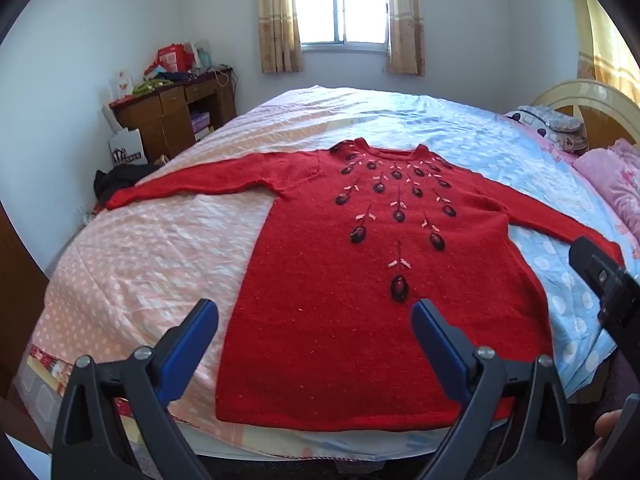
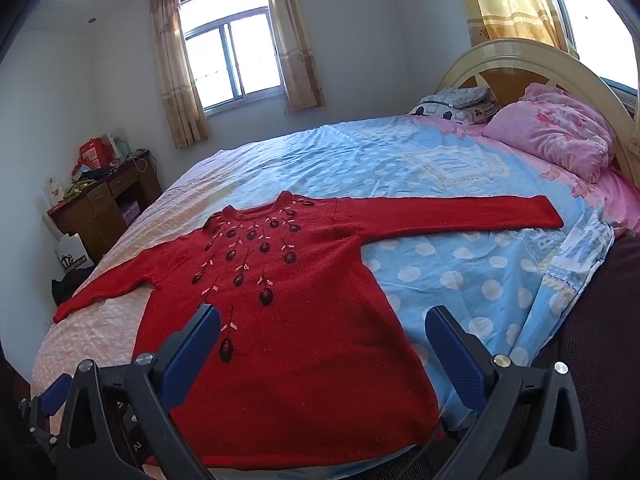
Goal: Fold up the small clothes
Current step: 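Move both tools over the spread red sweater toward its sleeves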
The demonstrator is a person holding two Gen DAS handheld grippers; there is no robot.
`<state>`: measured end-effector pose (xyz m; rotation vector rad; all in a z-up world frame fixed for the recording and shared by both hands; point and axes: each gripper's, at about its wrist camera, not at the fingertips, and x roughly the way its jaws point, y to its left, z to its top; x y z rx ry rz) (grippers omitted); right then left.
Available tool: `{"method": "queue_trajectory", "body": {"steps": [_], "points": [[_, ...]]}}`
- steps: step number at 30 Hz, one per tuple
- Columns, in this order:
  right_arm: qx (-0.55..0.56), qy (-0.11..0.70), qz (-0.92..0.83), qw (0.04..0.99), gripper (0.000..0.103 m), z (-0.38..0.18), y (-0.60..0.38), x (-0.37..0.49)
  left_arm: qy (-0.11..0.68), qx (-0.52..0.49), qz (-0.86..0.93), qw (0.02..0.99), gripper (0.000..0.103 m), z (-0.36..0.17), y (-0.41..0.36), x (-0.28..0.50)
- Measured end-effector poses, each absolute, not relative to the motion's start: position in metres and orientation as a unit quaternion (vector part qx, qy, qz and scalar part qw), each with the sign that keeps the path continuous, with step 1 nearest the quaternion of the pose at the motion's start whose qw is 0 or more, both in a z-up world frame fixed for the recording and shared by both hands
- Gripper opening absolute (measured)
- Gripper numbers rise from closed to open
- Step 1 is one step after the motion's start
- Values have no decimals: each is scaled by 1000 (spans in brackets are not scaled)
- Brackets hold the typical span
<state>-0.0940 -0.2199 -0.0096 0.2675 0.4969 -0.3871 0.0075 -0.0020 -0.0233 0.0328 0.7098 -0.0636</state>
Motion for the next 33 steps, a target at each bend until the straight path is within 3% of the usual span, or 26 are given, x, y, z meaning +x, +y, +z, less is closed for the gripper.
{"method": "queue_trajectory", "body": {"steps": [33], "points": [[85, 290, -239, 923, 102, -34, -255, -23, 388, 55, -52, 918, 100, -59, -13, 88]]}}
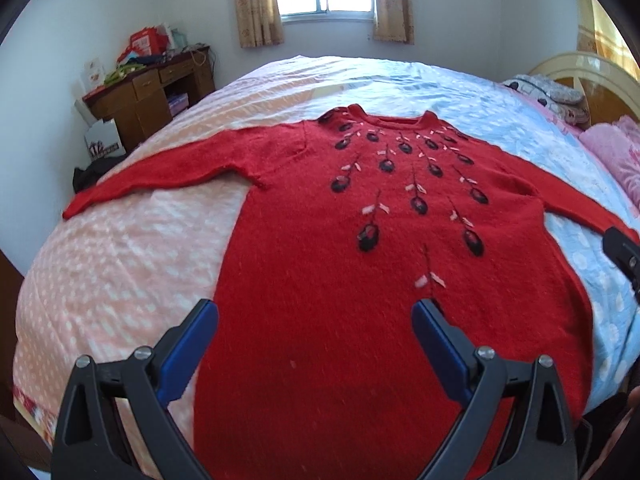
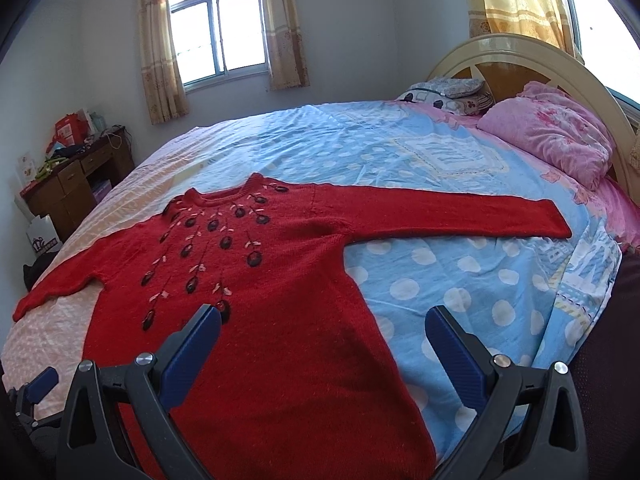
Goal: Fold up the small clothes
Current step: 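Move both tools over the spread red sweater toward its sleeves, then grasp a sleeve cuff with the right tool and fold it across the body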
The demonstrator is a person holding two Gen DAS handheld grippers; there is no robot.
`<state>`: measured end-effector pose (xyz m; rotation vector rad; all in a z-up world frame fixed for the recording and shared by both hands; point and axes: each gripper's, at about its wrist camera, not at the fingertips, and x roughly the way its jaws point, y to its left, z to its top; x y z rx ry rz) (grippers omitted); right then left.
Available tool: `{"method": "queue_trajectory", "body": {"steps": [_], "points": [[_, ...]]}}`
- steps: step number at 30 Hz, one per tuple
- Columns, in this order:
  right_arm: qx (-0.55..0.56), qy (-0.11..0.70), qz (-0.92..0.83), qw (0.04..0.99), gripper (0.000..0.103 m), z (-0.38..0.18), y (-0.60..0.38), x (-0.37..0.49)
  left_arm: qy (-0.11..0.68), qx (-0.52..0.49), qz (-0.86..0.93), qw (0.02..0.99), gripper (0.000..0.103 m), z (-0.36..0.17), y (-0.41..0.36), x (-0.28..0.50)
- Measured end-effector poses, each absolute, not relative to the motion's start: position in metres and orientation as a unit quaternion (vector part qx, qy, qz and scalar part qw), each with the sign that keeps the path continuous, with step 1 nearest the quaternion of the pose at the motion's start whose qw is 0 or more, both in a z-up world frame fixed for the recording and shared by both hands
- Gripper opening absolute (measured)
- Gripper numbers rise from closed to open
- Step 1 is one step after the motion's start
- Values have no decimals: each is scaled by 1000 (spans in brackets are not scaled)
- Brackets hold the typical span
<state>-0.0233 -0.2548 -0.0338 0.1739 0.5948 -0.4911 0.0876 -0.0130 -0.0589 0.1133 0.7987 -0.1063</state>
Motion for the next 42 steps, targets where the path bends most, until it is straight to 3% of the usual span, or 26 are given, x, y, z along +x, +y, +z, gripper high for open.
{"method": "queue_trajectory", "body": {"steps": [8, 13, 20, 26, 31, 36, 38, 39, 42], "points": [[103, 282, -244, 922, 100, -33, -282, -6, 370, 62, -57, 925, 100, -53, -12, 133], [88, 267, -272, 920, 76, -24, -319, 1, 351, 69, -66, 931, 100, -49, -15, 157], [91, 276, -377, 879, 76, -23, -455, -1, 337, 93, -28, 936, 100, -63, -10, 193], [166, 309, -454, 819, 74, -40, -585, -21, 366, 87, -14, 927, 100, -88, -7, 210], [211, 337, -484, 779, 47, -59, -633, -34, 386, 64, -26, 920, 102, -97, -2, 212], [217, 357, -468, 779, 43, -81, -629, -23, 401, -1, -53, 915, 103, -103, 16, 217], [209, 358, -471, 778, 28, -81, -623, -21, 398, -6, -58, 916, 103, -104, 17, 216], [205, 361, -471, 778, 6, -80, -621, -20, 396, -2, -56, 917, 103, -104, 15, 216], [190, 385, -462, 776, 3, -75, -616, -10, 391, 1, -55, 919, 103, -104, 14, 214]]}}
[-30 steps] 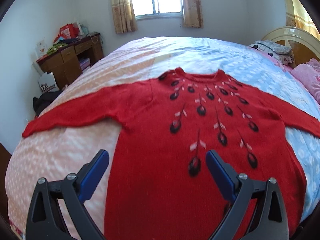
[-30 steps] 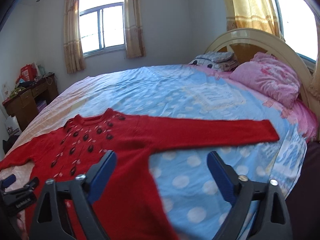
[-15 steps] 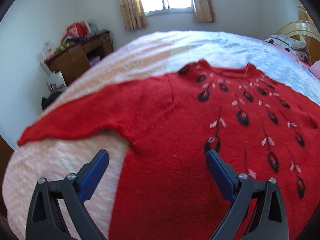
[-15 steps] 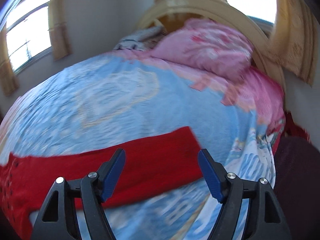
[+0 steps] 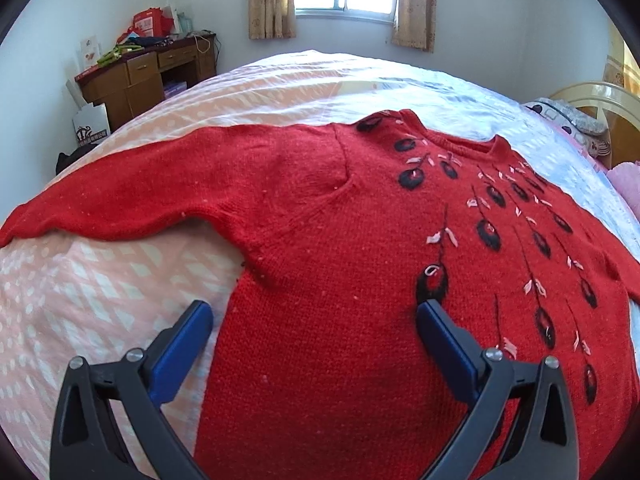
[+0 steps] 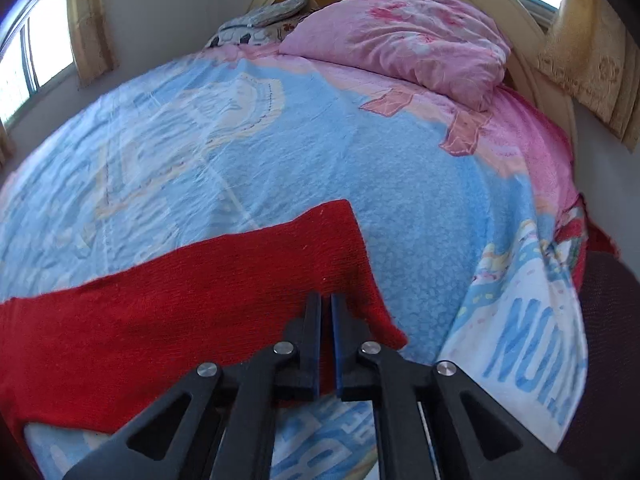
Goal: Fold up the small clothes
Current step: 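Grasp a sleeve cuff with the right tool and fold it across the body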
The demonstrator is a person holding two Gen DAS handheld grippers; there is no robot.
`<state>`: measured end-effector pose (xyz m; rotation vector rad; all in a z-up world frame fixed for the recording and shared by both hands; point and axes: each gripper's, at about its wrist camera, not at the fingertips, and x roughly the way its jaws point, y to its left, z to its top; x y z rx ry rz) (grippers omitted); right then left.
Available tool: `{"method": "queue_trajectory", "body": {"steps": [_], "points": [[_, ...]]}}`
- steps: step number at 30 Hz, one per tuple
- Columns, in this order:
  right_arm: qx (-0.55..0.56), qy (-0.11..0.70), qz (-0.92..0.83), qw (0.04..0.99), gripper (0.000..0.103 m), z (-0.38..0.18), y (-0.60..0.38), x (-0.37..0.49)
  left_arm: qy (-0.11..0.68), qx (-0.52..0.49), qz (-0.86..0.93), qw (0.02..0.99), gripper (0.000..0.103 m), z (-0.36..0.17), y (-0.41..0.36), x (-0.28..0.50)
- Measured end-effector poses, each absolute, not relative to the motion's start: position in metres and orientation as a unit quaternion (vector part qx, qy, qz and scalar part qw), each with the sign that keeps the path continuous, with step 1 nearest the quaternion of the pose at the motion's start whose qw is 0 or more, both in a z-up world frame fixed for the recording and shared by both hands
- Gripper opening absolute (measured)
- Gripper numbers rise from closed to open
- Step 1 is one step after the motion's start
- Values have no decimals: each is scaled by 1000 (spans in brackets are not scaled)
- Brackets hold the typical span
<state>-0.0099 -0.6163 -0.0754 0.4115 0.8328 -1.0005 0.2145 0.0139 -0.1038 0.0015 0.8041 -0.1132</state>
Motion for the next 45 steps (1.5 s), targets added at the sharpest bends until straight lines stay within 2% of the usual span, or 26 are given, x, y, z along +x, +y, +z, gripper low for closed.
{"method": "queue_trajectory", "body": {"steps": [6, 10, 14, 19, 28, 36, 38, 39, 40, 45], "points": [[187, 337, -418, 823, 3, -28, -585, 8, 385, -4, -58, 921, 103, -104, 15, 216], [160, 323, -320, 876, 3, 18, -505, 49, 381, -8, -61, 922, 103, -104, 17, 216], [134, 317, -219, 913, 3, 39, -415, 104, 376, -11, -65, 924, 103, -105, 17, 215], [142, 337, -82, 927, 3, 20, -294, 185, 370, -17, -70, 926, 103, -106, 20, 213], [153, 418, 124, 887, 3, -70, -123, 303, 361, -31, -80, 929, 103, -106, 23, 212], [160, 450, 217, 851, 5, -98, -94, 333, 354, -32, -83, 931, 103, -107, 22, 211], [170, 464, 222, 841, 12, -102, -97, 335, 354, -34, -84, 931, 103, -107, 23, 210], [180, 470, 231, 833, 19, -105, -96, 337, 354, -33, -84, 931, 103, -107, 23, 210], [198, 474, 243, 823, 19, -106, -100, 338, 354, -33, -84, 931, 103, -107, 23, 210], [236, 412, 294, 829, 19, -77, -123, 311, 354, -32, -83, 931, 103, -107, 22, 210]]}}
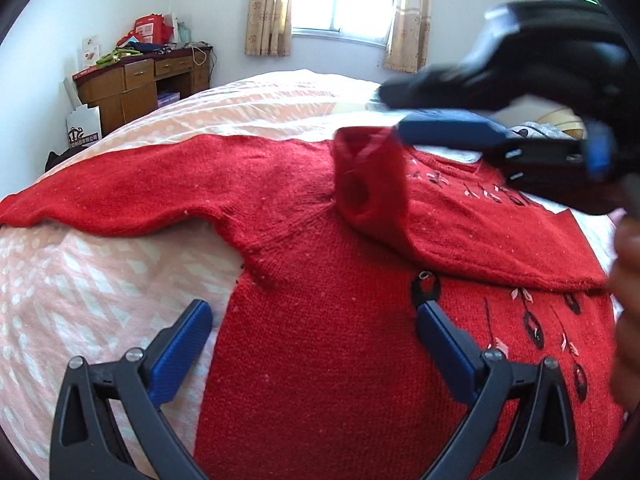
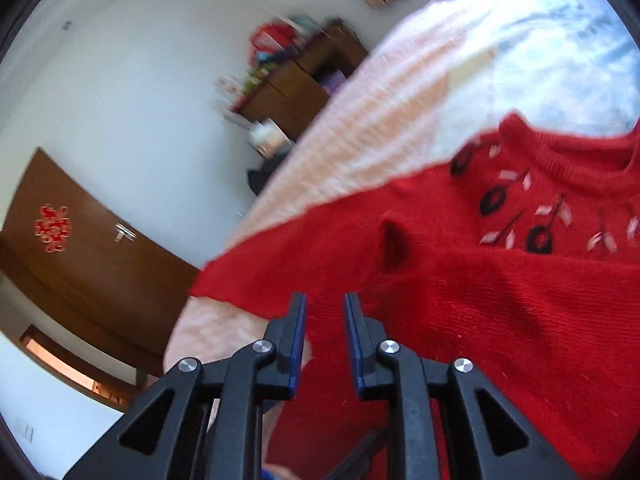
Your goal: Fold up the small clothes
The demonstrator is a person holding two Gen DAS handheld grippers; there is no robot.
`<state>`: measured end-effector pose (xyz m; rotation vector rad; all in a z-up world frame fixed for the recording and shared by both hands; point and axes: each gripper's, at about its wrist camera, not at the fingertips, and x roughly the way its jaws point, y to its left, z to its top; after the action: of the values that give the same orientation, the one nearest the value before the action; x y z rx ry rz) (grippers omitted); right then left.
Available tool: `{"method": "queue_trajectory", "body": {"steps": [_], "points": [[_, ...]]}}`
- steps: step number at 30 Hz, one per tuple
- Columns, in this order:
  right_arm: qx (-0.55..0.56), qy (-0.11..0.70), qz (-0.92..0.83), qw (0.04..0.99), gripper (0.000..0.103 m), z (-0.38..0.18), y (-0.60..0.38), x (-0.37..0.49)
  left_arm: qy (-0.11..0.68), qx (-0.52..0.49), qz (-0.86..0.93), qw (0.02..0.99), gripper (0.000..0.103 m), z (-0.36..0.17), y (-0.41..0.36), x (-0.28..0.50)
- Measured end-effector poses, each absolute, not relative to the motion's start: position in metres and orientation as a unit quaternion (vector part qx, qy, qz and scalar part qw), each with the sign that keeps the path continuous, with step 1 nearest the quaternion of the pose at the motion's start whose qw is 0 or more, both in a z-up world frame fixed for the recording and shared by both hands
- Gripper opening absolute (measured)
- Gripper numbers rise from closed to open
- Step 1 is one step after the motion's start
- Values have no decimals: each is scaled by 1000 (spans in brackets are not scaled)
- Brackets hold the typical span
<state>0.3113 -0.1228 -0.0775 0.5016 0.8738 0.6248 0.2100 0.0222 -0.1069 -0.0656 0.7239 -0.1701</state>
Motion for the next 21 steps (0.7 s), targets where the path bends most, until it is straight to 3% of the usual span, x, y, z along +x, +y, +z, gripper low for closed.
{"method": "queue_trajectory", "body": {"steps": [7, 15, 17, 21], "points": [[227, 393, 198, 869, 19, -72, -166, 288, 355, -29, -81, 931, 103, -106, 19, 211], [183, 428, 157, 871, 19, -117, -163, 265, 359, -25, -79, 930, 103, -106, 20, 213], [164, 388, 160, 893, 19, -125, -159, 252, 358, -22, -77, 930, 103, -107, 19, 212], [151, 384, 151, 898, 19, -124, -156, 254, 373, -26, -83, 924, 103, -104, 23, 212]]}}
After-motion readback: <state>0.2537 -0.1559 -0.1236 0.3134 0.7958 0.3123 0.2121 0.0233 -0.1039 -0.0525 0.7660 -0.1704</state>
